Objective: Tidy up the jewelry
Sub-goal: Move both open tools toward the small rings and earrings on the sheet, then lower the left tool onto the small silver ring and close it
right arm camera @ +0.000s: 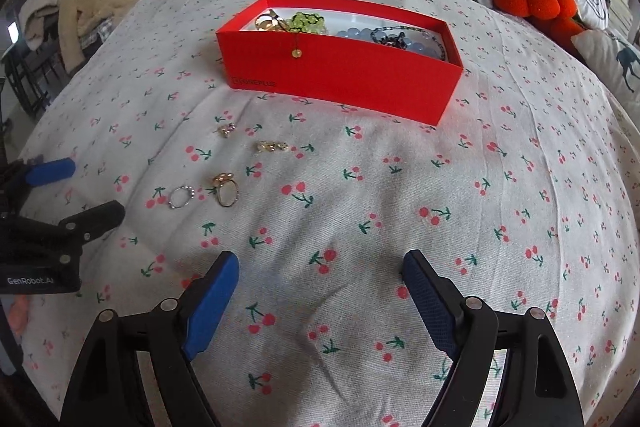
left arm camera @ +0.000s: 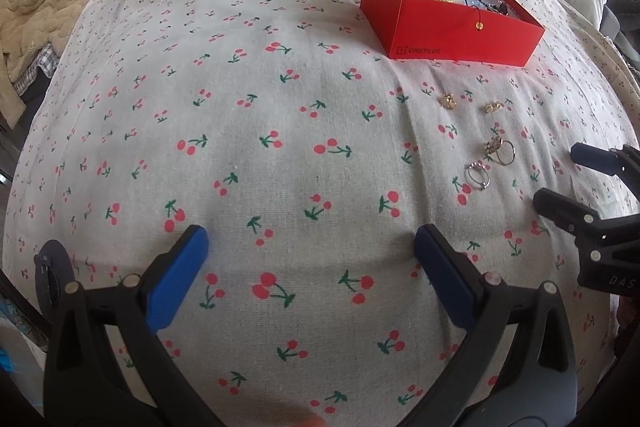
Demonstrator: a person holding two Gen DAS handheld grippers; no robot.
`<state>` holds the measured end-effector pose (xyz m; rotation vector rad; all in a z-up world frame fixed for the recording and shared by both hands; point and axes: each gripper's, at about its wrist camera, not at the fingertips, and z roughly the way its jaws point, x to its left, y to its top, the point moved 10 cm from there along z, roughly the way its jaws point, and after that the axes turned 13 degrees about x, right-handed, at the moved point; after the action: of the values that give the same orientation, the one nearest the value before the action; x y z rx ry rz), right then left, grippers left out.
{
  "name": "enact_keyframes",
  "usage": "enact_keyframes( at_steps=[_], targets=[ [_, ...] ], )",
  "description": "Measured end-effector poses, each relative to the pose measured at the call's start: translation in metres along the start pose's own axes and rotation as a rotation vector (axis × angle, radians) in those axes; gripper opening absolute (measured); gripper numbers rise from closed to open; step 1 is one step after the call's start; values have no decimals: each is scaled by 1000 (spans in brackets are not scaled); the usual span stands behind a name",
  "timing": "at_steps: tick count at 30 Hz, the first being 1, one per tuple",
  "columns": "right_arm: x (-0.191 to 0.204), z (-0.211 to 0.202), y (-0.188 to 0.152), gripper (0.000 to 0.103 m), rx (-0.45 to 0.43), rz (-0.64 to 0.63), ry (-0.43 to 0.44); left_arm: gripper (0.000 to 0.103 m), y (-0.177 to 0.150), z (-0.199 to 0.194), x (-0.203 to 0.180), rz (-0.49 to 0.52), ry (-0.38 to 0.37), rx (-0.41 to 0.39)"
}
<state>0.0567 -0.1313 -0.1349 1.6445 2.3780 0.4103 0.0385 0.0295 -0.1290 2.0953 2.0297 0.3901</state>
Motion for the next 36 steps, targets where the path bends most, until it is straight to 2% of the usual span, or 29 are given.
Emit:
enact_keyframes(
  at_steps=[2,10,14,16,19,25,27,30,36],
  targets=[
    [9,2,4,84,-11,-20,3,103,0,-1,-1,13,-5,4],
    [32,7,25,60,-38,-56,31,99,-4,-6,-5,40,-40,1],
    [43,9,34,38,-49,-95,37,93,-4,-9,-10,57,-63,-5],
    [50,9,35,19,-48,-120,52,88,-4,-11,-15,70,-81,-9],
    [55,8,36,7,-49,-139,57,80,-3,-15,-25,101,-109,-16],
    [45,4,32,5,-53,-121,64,56,1,-20,-49,160,-196,-24],
    [38,1,30,5,-55,-106,62,45,3,-21,-58,172,-239,-21],
    [27,-2,27,5,-56,-83,60,38,6,-20,-69,180,-283,-15],
    [7,-5,21,5,-48,-43,59,33,13,-16,-85,188,-309,-5]
  ],
)
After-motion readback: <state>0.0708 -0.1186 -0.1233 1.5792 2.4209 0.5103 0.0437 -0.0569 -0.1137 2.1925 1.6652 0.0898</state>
